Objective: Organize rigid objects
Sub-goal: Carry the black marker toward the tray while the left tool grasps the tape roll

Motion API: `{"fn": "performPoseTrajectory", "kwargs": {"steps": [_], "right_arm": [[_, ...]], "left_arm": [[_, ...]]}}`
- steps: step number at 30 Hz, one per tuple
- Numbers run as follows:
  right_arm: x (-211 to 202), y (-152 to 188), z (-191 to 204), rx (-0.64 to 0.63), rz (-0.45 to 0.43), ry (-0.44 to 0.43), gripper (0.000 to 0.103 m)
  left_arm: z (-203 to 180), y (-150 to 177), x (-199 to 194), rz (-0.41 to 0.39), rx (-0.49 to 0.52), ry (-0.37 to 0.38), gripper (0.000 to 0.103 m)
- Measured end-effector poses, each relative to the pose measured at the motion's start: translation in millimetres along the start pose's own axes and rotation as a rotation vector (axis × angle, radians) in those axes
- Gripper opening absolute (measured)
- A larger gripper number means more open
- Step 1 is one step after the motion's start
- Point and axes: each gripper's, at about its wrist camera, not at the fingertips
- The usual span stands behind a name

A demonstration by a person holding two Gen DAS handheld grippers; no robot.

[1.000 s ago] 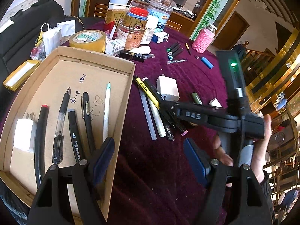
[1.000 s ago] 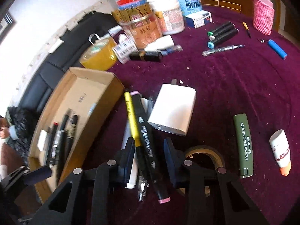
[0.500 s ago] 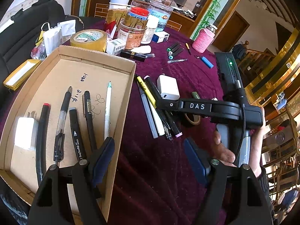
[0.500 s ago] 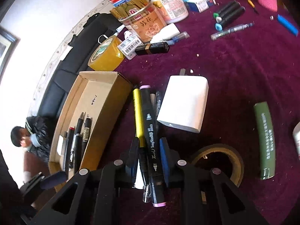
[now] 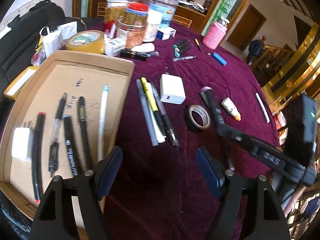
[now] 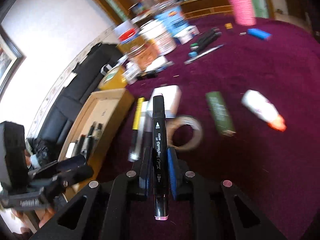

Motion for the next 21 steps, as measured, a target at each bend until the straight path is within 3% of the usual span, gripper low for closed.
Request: {"fn": "performPoseTrajectory", "kwargs": {"steps": [9,12,18,21], "right_arm": [[-15,29,-57,0.147,-0.067,0.079,0.016],[-13,30,-67,0.163,-0.094,0.055,0.016],[-11,29,-69,0.155,-0.107,0.08,0.016],[-9,29,-70,0.159,-0.101,0.084,0.016]], "left_arm": [[-49,-30,41,0.042,0.105,-0.037,0.075],[-57,-45,54,0.052,0.125,-0.042,0.075],[-63,-70,76,0.085,0.129,-0.077,0.062],[-66,-75,91,0.122,0.135,-0.097,0.043]]}}
Point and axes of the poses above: each gripper's, at about its wrist camera, not at the fingertips, and x roughly the way its jaws point, z to its left, y to its underside, and after that the axes turned 11 degrees about z, right-handed
